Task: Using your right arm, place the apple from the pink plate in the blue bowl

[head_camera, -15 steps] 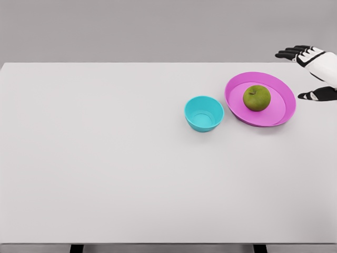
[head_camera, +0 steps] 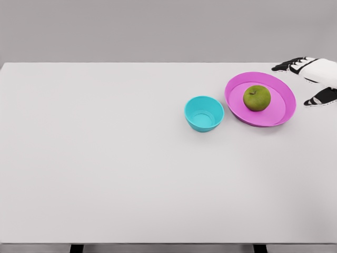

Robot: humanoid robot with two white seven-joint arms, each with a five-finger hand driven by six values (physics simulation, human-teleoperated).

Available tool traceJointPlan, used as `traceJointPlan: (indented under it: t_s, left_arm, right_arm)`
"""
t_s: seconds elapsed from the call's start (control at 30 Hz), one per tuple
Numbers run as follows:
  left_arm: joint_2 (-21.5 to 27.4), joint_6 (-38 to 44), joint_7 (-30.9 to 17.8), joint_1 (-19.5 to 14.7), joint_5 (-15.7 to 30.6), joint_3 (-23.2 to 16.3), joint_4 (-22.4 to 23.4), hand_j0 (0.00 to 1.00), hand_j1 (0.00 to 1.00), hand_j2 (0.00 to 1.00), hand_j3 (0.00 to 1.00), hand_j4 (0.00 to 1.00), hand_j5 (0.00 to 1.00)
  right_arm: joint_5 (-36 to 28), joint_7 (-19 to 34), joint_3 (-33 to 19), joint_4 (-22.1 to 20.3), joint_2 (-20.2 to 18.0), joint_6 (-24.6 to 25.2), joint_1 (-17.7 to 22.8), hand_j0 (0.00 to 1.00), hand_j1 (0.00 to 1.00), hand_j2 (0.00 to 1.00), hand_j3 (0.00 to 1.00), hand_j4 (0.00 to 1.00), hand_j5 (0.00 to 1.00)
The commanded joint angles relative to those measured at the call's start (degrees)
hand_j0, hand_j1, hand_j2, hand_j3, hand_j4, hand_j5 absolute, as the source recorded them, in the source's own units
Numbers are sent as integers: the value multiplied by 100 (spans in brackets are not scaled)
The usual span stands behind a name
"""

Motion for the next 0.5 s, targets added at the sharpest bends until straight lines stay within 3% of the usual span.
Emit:
traceJointPlan:
  t_s: [0.0,0.1,0.13,0.47]
  left_arm:
    - [0,0,5,0,-1,2,1,100,100,100,100,100,100]
    - [0,0,-4,0,-1,2,1,100,100,100,100,100,100]
    - [0,0,5,0,-1,2,1,100,100,100,100,100,100]
    - [0,0,5,0,-1,2,1,100,100,100,100,100,100]
  right_arm:
    - [-6,279,348,143,194,11,-105,100,100,100,100,100,100]
    - [-6,279,1236,784,730,11,-1098,100,100,100,100,100,100]
    - [-6,279,1395,934,827,11,-1213,100,100,100,100,100,100]
    - [214,279,1545,1198,871,11,-1389,100,100,100,100,100,100]
